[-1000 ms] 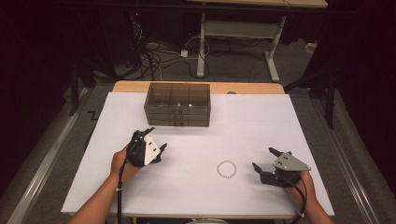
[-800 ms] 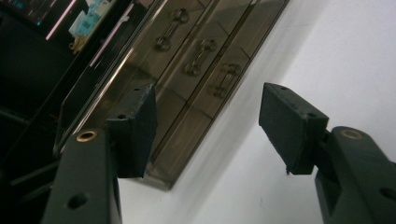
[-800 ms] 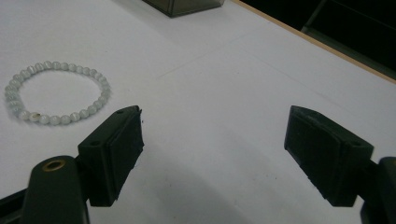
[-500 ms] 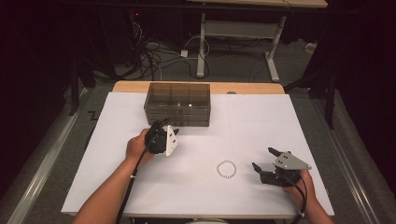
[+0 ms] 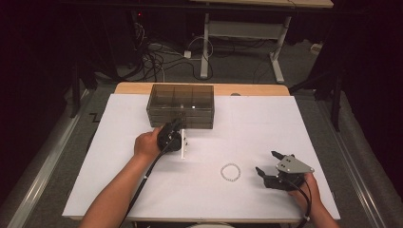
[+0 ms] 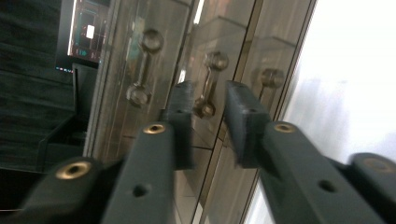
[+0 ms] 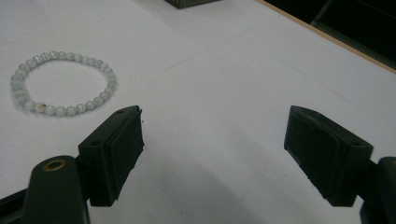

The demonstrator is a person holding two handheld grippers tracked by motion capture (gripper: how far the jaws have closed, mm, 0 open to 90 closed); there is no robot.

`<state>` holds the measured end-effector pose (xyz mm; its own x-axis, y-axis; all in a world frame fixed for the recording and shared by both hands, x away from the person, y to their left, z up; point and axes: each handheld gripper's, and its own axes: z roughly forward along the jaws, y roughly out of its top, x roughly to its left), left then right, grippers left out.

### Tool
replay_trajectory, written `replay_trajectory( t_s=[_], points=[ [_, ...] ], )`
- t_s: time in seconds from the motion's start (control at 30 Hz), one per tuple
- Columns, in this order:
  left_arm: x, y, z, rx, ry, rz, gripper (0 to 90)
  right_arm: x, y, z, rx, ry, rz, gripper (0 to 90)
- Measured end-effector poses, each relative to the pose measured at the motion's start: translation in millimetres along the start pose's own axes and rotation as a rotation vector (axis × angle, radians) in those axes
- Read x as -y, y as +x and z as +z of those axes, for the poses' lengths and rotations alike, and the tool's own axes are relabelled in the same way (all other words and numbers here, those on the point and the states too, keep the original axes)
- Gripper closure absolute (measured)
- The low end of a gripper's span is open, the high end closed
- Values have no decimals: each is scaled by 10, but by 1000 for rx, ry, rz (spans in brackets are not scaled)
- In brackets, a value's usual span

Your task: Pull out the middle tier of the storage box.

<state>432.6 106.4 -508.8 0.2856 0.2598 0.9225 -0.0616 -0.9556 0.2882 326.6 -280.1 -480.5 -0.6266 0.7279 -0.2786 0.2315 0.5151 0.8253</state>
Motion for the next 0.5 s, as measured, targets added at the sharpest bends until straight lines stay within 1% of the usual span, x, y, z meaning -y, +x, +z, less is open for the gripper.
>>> replay_trajectory(
  t_s=[0.07, 0.23, 0.27, 0.33, 0.5],
  points=[
    [-2, 8, 0, -6, -8, -12, 757, -1, 1, 1, -2, 1, -2, 205],
    [-23, -23, 3, -35, 7, 24, 775, -2, 8, 9, -8, 8, -13, 205],
    [-27, -28, 4, -39, 9, 24, 778, -2, 11, 8, -8, 7, -15, 205],
    [-30, -36, 0, -43, 11, 12, 783, 0, 13, 4, -10, 5, -19, 205],
    [-23, -28, -9, -35, 11, 10, 785, 1, 18, 1, -16, 2, -23, 205]
  ],
)
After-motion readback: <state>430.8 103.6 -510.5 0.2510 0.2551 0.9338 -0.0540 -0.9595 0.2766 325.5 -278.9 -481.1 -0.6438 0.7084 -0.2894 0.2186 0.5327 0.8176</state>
